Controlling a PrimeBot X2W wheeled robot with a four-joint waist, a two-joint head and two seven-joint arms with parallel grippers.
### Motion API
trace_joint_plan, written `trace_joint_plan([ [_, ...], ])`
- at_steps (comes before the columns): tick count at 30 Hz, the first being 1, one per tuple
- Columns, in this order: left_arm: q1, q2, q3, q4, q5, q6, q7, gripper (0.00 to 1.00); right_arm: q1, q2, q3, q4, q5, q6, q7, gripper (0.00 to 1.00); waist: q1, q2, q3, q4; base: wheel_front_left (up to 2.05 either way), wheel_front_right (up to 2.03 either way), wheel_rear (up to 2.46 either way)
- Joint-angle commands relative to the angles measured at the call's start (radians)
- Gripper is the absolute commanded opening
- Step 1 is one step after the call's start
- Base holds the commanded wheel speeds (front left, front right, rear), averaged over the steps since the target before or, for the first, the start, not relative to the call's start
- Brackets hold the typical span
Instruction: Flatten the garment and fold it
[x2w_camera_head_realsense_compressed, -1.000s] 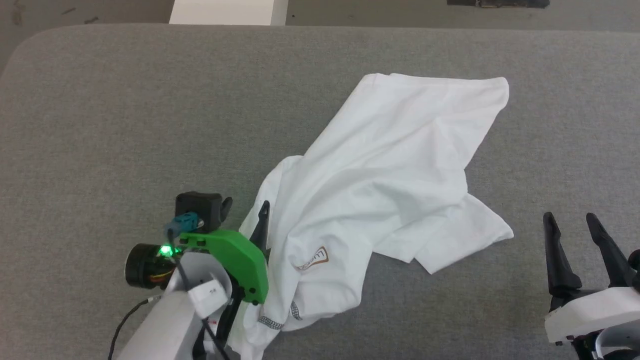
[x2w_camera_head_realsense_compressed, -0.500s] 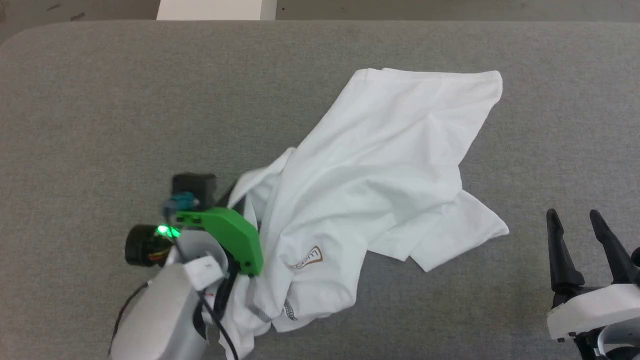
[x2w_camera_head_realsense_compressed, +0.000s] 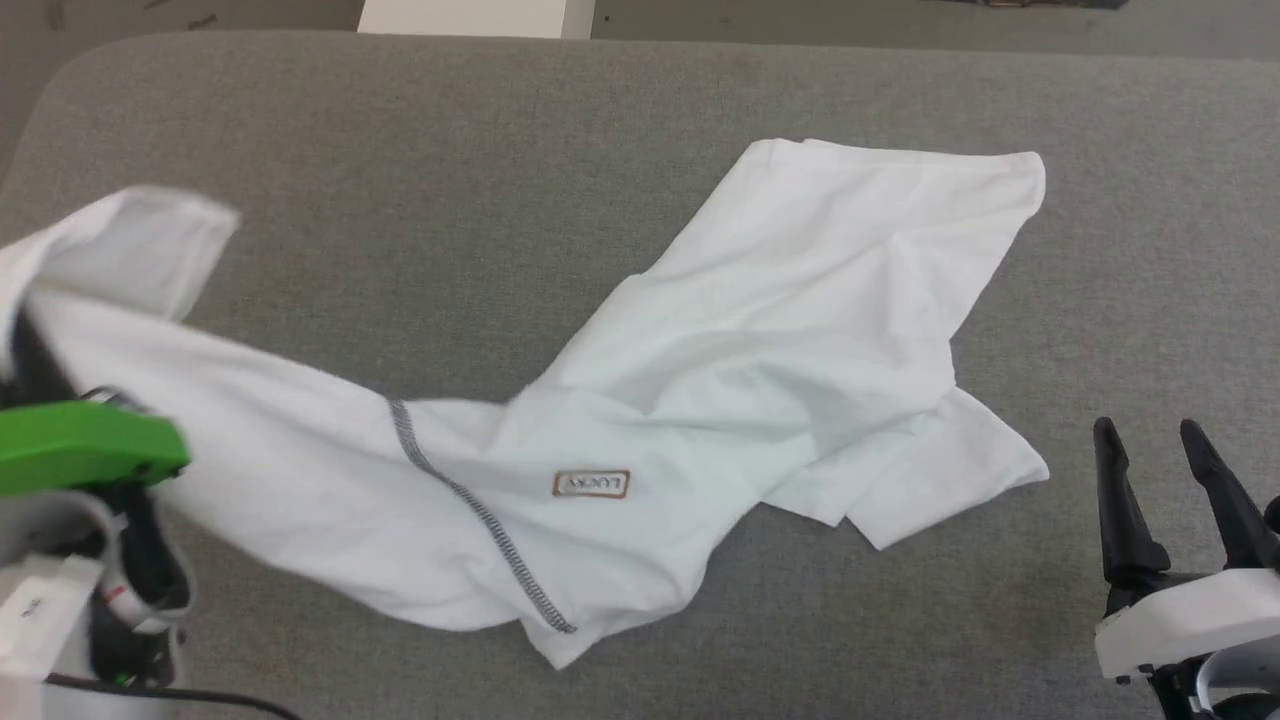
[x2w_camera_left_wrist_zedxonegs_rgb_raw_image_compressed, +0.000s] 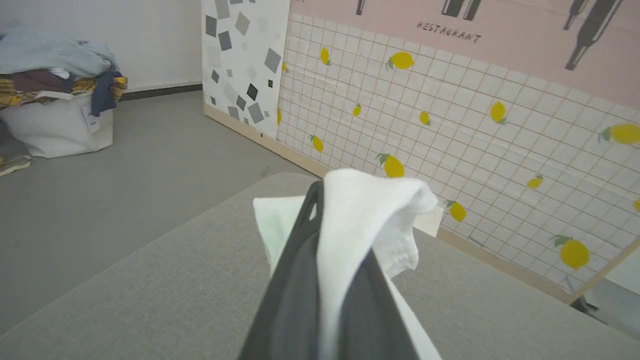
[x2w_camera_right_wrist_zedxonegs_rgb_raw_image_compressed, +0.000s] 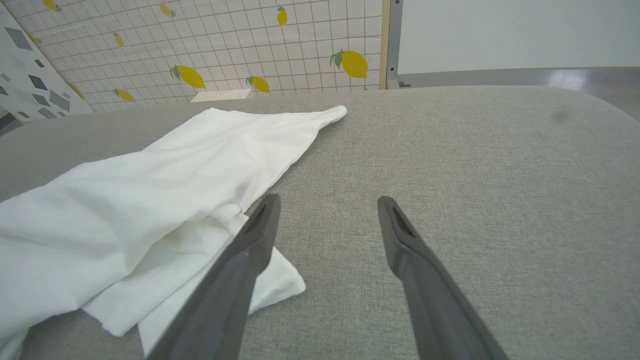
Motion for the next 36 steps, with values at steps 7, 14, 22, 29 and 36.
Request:
trace_joint_plan([
  [7,0.08,-0.041,0.057,0.139,-0.088,-0.026,-0.037,1.0,-0.014,0.001,-0.01,-0.008,-0.018,-0.002,0.012,1.0,0.0,0.0,0.022,0.006,0.0,0.0,0.0],
  [14,0.019,-0.058,0.013,0.253,-0.106,-0.096,-0.071,1.0,-0.02,0.001,0.0,-0.004,-0.022,-0.002,0.024,1.0,0.0,0.0,0.001,0.014,0.0,0.0,0.0],
  [22,0.079,-0.037,-0.073,0.052,-0.039,-0.165,-0.13,1.0,-0.002,0.001,0.002,0.01,-0.01,-0.002,0.021,1.0,0.0,0.0,-0.041,-0.003,0.0,0.0,0.0],
  [29,0.22,-0.086,-0.201,-0.091,0.07,-0.194,-0.201,1.0,0.018,0.001,0.008,0.018,0.0,-0.002,0.015,1.0,0.0,0.0,-0.066,-0.018,0.0,0.0,0.0],
  [36,0.313,-0.164,-0.27,-0.063,0.162,-0.235,-0.22,1.0,0.048,0.001,0.013,0.023,0.0,-0.002,0.021,1.0,0.0,0.0,-0.083,-0.011,0.0,0.0,0.0],
])
